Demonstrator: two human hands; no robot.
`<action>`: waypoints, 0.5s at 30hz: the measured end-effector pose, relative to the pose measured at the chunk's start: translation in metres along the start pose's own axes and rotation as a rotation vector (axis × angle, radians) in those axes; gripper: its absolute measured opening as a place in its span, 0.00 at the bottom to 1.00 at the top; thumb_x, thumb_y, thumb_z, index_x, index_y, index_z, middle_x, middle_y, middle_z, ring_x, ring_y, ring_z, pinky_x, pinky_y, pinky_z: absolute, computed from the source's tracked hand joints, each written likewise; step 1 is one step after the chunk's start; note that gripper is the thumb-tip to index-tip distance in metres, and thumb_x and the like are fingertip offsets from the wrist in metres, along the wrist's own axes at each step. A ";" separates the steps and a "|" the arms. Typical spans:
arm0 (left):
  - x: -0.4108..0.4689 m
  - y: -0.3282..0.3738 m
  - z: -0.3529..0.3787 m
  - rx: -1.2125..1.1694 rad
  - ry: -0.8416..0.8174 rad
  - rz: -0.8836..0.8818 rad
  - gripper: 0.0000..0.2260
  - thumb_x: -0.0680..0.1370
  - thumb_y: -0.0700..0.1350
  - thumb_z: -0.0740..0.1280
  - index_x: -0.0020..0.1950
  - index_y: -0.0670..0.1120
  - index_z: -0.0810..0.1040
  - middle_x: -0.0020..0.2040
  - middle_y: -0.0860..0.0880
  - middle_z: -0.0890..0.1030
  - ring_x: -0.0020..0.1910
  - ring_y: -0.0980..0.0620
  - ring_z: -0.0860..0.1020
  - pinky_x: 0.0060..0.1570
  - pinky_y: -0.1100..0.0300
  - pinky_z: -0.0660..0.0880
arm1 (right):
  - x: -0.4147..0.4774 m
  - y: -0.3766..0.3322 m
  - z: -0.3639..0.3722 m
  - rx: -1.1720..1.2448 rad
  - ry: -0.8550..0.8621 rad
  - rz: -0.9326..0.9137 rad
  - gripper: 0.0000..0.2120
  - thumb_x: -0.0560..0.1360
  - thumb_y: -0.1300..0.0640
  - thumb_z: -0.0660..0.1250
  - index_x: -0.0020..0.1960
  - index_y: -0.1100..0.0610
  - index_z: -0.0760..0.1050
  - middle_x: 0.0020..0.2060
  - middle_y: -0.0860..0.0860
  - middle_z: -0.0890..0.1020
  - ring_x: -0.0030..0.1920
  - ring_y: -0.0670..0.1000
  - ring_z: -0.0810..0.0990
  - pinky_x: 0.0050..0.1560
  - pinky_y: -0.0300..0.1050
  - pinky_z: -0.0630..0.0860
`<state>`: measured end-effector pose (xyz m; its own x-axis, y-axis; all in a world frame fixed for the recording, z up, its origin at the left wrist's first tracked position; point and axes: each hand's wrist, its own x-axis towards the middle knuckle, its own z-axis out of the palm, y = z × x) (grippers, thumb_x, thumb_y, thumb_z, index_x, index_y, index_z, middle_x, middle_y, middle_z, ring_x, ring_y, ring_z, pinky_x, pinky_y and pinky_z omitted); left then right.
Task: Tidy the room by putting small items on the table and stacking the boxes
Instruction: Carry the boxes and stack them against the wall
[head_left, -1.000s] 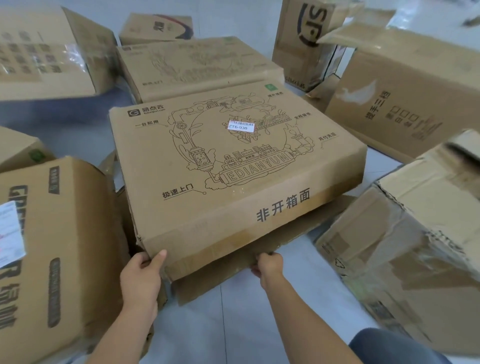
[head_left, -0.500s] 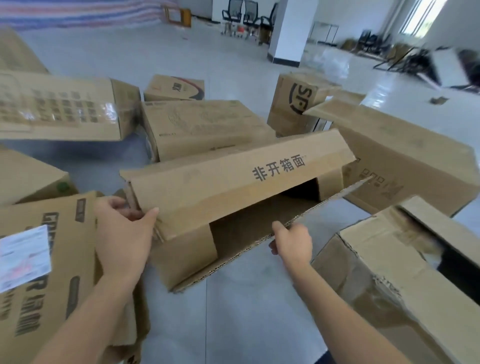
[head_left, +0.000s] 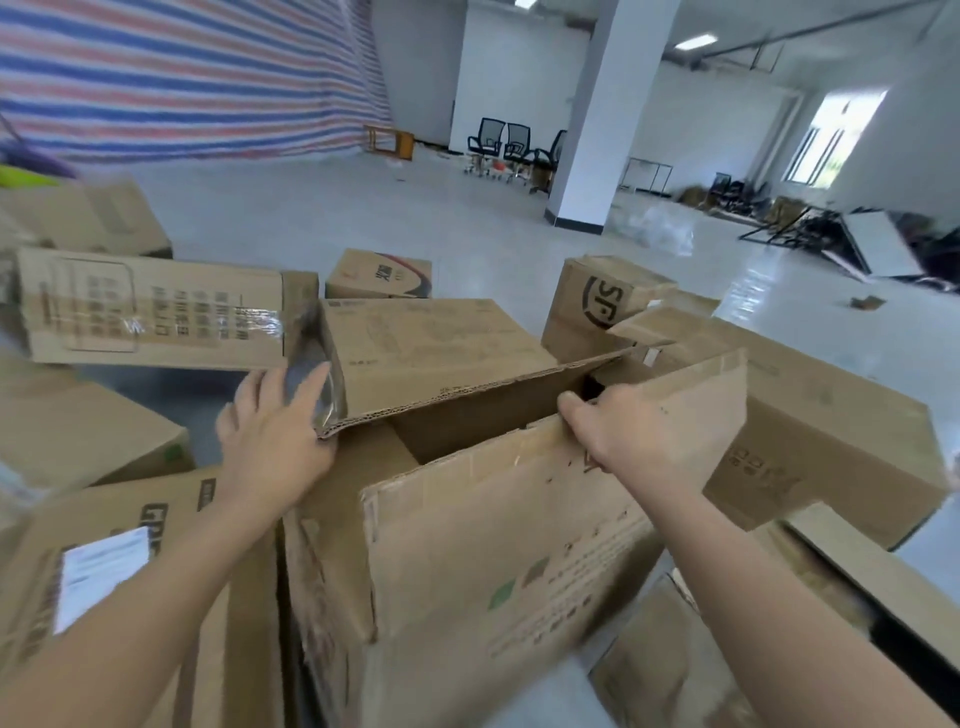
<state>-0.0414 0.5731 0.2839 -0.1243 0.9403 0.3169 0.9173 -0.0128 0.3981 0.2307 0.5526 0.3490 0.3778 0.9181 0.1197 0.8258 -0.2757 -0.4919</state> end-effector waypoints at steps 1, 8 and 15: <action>0.000 0.003 0.000 -0.040 0.032 0.072 0.28 0.74 0.44 0.68 0.73 0.51 0.64 0.73 0.43 0.64 0.72 0.41 0.59 0.68 0.45 0.57 | 0.003 -0.003 0.005 -0.143 -0.022 -0.037 0.22 0.70 0.43 0.54 0.41 0.61 0.74 0.37 0.59 0.80 0.45 0.60 0.80 0.45 0.49 0.77; -0.013 0.005 0.006 0.003 0.165 0.511 0.20 0.61 0.30 0.76 0.49 0.46 0.81 0.38 0.46 0.82 0.33 0.43 0.80 0.23 0.58 0.71 | -0.003 0.008 0.034 -0.289 0.119 -0.464 0.32 0.72 0.38 0.45 0.56 0.58 0.76 0.55 0.55 0.76 0.58 0.58 0.72 0.56 0.52 0.69; -0.007 0.019 0.014 0.320 0.065 0.728 0.06 0.65 0.45 0.64 0.33 0.45 0.80 0.26 0.48 0.73 0.21 0.48 0.74 0.16 0.66 0.62 | 0.006 0.028 0.016 -0.214 -0.339 -0.644 0.24 0.74 0.47 0.67 0.67 0.55 0.71 0.55 0.50 0.75 0.59 0.51 0.69 0.64 0.46 0.65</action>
<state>-0.0180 0.5710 0.2768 0.5349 0.7116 0.4556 0.8395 -0.5084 -0.1916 0.2492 0.5547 0.3216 -0.3272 0.9442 0.0384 0.9161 0.3269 -0.2322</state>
